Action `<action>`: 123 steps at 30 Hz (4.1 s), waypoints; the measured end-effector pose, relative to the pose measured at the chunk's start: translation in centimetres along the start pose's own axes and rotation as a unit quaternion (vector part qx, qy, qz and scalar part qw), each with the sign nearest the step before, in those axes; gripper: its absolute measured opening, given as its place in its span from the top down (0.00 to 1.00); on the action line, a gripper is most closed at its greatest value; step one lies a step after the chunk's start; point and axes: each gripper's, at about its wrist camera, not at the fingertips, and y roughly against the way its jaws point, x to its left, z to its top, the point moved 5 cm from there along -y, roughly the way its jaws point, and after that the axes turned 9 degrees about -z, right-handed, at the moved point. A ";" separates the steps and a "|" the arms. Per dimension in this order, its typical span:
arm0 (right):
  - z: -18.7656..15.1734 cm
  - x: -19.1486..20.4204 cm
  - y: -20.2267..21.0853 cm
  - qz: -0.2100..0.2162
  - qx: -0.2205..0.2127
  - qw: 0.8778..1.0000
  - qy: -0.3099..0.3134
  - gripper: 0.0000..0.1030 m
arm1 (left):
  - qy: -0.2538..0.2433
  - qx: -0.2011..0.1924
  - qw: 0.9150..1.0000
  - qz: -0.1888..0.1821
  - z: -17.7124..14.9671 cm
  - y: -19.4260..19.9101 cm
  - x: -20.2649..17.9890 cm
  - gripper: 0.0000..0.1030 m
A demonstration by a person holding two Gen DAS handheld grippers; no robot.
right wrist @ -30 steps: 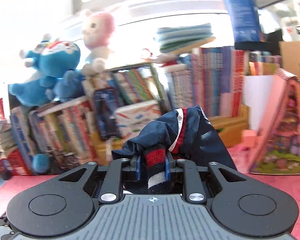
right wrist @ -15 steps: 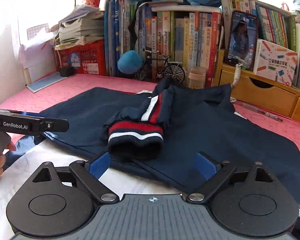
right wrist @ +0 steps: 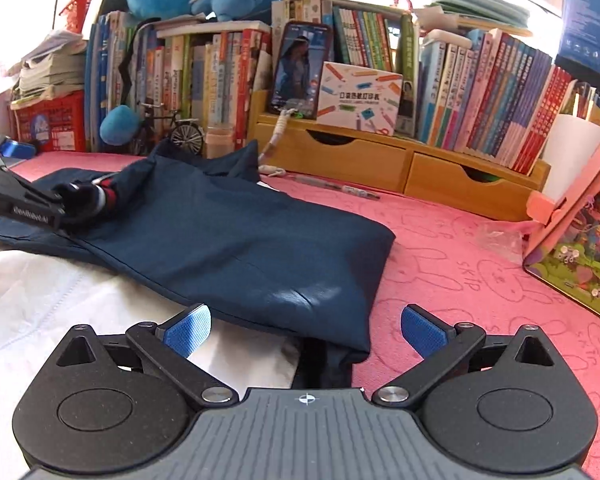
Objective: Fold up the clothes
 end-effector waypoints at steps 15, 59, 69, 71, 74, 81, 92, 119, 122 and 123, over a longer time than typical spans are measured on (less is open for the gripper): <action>-1.2 -3.4 -2.0 -0.044 0.012 0.998 -0.041 0.00 | 0.240 0.074 0.963 -0.094 -3.7 -1.3 12.4 0.00; -2.3 -5.5 -4.0 -0.061 0.079 0.992 -0.080 0.00 | 0.205 0.060 0.974 -0.070 -1.9 -3.1 7.1 0.42; -2.4 -5.6 -4.1 -0.059 0.079 0.992 -0.084 0.00 | 0.265 0.036 0.956 -0.118 -2.4 0.6 10.0 0.44; -2.4 -5.6 -4.0 -0.060 0.078 0.992 -0.083 0.00 | 0.238 0.060 0.963 -0.109 -3.5 -0.1 9.3 0.43; -2.3 -5.3 -3.8 -0.067 0.073 0.992 -0.074 0.00 | 0.202 0.076 0.972 -0.091 -4.7 -0.6 8.1 0.37; -1.1 0.2 -2.2 -0.071 0.010 0.996 0.051 0.00 | 0.144 0.080 0.984 -0.064 -5.4 -1.3 6.2 0.17; -2.0 -8.3 -4.8 -0.056 0.088 0.986 -0.128 0.00 | 0.173 0.055 0.974 -0.135 -6.3 -1.6 6.2 0.00; 7.4 7.2 -10.3 0.163 0.089 0.978 -0.093 0.53 | 0.169 0.041 0.975 -0.142 -6.5 -1.6 6.0 0.00; 6.4 3.6 -11.1 0.040 0.091 0.991 -0.086 0.35 | 0.171 0.041 0.974 -0.143 -6.5 -1.6 6.0 0.00; 5.7 1.9 -11.8 0.006 0.096 0.991 -0.092 0.31 | 0.172 0.040 0.974 -0.144 -6.6 -1.6 6.1 0.00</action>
